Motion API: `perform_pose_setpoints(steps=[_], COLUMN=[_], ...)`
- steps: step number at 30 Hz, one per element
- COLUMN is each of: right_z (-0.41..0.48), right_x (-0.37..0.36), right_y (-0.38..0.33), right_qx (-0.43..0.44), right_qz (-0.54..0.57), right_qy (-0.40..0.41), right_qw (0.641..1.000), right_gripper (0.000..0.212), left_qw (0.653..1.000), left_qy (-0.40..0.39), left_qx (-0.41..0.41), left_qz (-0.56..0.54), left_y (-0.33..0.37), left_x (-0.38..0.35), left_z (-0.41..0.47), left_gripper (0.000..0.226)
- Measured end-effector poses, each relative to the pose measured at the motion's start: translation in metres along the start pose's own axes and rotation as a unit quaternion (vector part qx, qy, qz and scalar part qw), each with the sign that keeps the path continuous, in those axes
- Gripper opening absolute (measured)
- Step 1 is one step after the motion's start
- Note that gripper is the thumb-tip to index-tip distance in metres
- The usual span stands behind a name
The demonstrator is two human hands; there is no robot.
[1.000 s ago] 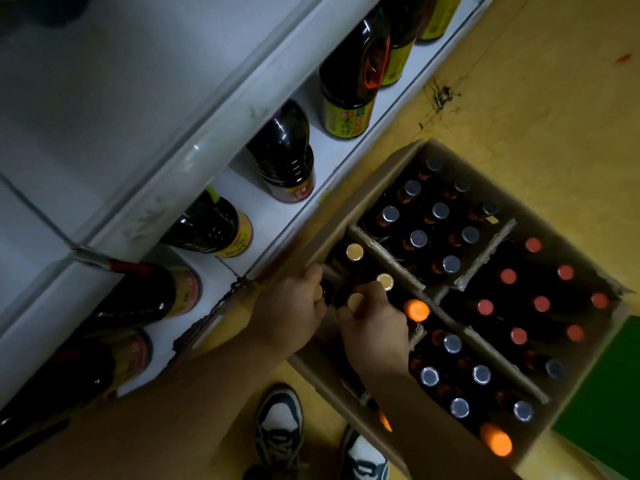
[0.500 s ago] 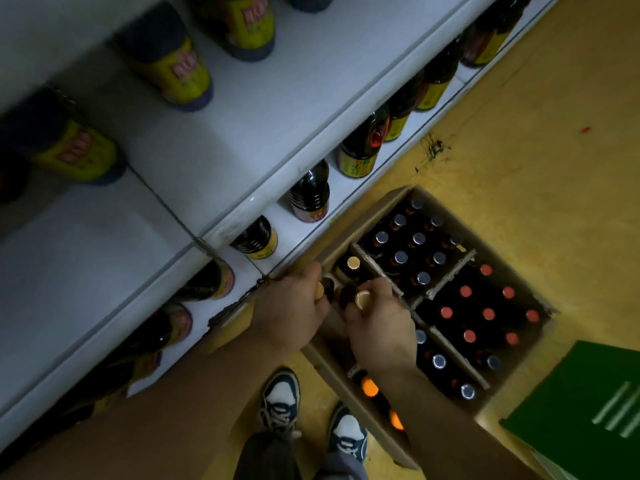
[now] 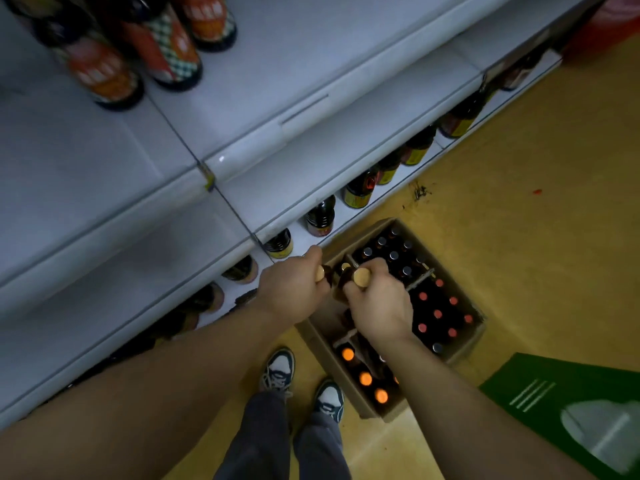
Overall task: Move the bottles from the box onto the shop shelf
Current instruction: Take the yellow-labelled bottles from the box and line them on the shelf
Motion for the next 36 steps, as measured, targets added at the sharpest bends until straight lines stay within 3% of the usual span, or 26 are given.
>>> perform_pose_setpoints(steps=[15,30,36], right_z=[-0.140,-0.188,-0.211], right_x=[0.115,0.184,0.188], right_y=[-0.074,-0.147,-0.197], right_qx=[0.083,0.224,0.297], right_qz=[-0.060,-0.113,-0.139], right_qy=[0.032,0.061,0.043], right_qw=[0.994,0.966,0.944], right_gripper=[0.031,0.028,0.028], left_qw=[0.998,0.980,0.962], left_qy=[0.067,0.169,0.206], left_qx=[0.021,0.053,0.110], left_qz=[0.007,-0.094,-0.145], left_y=[0.071,0.065,0.040], left_x=[0.143,0.221,0.248], left_z=[-0.137,-0.204,-0.243], left_gripper=[0.026,0.024,0.024])
Point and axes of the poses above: each hand's wrist, its own z-axis towards the middle knuckle, its own x-axis out of the back of the hand, y = z × x, the point moved 5 cm from there along z, towards the middle knuckle, and after that the axes turned 10 degrees about -y, right-handed, at the moved point
